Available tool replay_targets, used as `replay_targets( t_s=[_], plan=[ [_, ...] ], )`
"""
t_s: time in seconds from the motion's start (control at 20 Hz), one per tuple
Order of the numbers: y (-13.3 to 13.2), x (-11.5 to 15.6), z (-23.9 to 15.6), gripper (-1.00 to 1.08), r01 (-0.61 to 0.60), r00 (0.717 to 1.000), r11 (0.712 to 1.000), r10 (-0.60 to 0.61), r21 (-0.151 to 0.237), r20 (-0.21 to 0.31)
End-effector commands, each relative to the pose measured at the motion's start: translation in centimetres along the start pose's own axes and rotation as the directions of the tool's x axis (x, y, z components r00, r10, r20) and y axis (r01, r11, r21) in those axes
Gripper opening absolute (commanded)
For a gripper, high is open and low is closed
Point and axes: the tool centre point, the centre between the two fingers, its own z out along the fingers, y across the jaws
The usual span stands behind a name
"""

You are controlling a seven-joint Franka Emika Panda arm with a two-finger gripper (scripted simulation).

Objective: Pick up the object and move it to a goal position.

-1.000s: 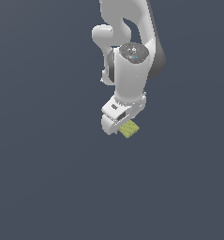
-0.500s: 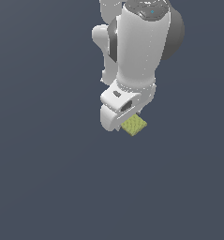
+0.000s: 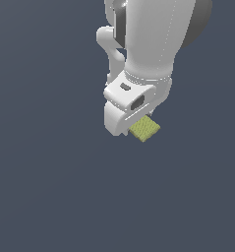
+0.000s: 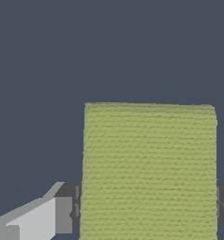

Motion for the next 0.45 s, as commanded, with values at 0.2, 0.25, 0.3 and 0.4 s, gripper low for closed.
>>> replay_targets(
  t_s=[0.2,0.25,0.3,0.4],
  plan=[
    [0.42,0.56,-1.23,-1.0,0.0,1.0,1.0,0.0,-0.001,0.0],
    [0.45,0.6,-1.3,-1.0,0.0,1.0,1.0,0.0,-0.001,0.0],
    [0.47,0.62,-1.33,-1.0,0.0,1.0,1.0,0.0,-0.001,0.0],
    [0.49,0.64,-1.34,-1.0,0.0,1.0,1.0,0.0,-0.001,0.0]
  ],
)
